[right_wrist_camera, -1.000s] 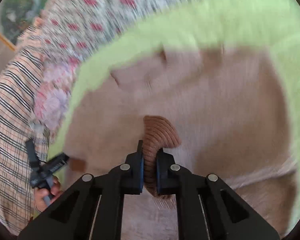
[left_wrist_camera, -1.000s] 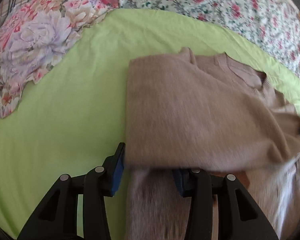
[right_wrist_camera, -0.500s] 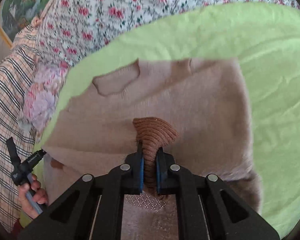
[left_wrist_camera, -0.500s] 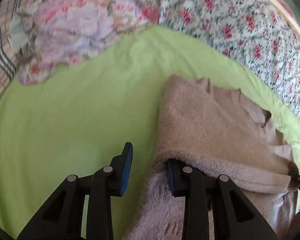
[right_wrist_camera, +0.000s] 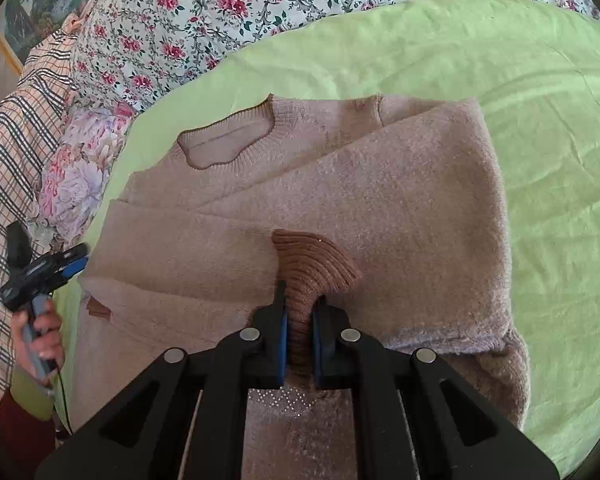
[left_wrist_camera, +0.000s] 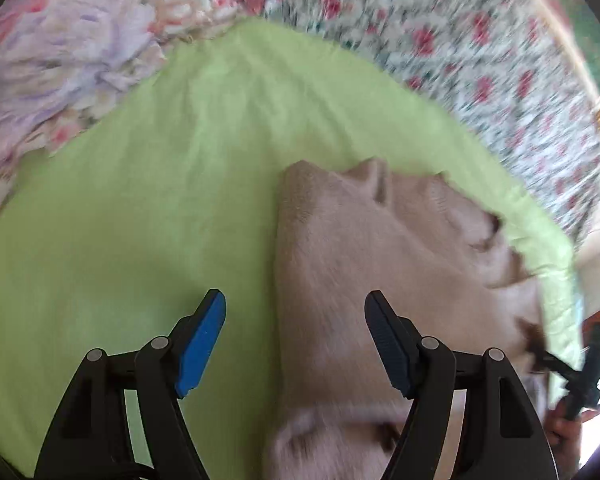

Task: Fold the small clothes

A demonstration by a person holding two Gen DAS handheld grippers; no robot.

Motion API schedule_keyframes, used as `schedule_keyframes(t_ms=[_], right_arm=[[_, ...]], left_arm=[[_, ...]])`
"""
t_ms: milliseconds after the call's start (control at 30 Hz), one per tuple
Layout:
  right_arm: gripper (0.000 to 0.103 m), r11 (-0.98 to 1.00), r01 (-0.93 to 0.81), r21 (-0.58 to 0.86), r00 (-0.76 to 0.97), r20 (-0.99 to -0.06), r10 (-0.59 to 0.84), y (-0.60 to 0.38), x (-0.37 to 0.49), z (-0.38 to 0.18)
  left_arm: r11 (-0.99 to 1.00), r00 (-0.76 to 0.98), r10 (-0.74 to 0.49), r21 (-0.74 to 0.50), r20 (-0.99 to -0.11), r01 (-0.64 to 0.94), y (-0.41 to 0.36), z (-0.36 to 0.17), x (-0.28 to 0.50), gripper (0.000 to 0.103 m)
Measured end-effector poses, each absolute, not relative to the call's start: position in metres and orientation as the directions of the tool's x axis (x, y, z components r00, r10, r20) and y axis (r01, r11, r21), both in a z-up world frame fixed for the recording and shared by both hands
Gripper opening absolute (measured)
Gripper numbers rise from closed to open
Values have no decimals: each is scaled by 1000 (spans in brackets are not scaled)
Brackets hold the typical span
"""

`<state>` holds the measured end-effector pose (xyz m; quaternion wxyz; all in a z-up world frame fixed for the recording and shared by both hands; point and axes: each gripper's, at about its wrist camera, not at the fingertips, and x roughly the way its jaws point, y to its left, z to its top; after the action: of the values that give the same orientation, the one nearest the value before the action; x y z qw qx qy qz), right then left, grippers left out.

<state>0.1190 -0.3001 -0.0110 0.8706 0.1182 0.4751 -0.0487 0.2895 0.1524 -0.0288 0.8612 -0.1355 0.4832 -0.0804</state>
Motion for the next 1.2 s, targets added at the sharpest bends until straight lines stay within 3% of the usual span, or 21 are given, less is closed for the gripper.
schedule_keyframes(t_ms=[33, 167, 233, 300, 400, 500, 667, 900, 1200], right_arm=[[11, 972, 187, 143, 560, -828, 15, -297, 119, -4], [11, 990, 135, 48, 677, -733, -57, -276, 111, 45], [11, 987, 157, 14, 651, -754, -93, -276, 114, 41], [11, 981, 195, -11, 585, -801, -126, -284, 120, 18], [19, 958, 281, -59, 450, -874, -186, -300, 125, -16], [20, 943, 332, -19, 492, -849, -191, -306, 110, -2], [42, 946, 324, 25, 537, -828, -162, -309, 76, 27], [44, 949, 307, 70, 541, -834, -113, -300, 10, 46], [45, 959, 281, 47, 505, -856, -106, -267, -74, 39]], left_arm=[[965, 512, -231, -263, -827, 11, 145, -35, 297, 59], [994, 566, -94, -111, -819, 5, 124, -39, 298, 51], [997, 600, -50, -74, -798, -16, 121, -36, 290, 37], [998, 625, -4, -38, -781, -41, 120, -34, 283, 32], [998, 618, 18, -22, -786, -58, 121, -38, 281, 32], [999, 612, 26, -7, -790, -51, 122, -34, 279, 32], [1000, 601, -12, -19, -799, -6, 122, -17, 241, 32], [992, 582, -126, -111, -803, 62, 123, -2, 151, 33], [987, 526, -149, -94, -838, 129, 119, -14, 38, 39]])
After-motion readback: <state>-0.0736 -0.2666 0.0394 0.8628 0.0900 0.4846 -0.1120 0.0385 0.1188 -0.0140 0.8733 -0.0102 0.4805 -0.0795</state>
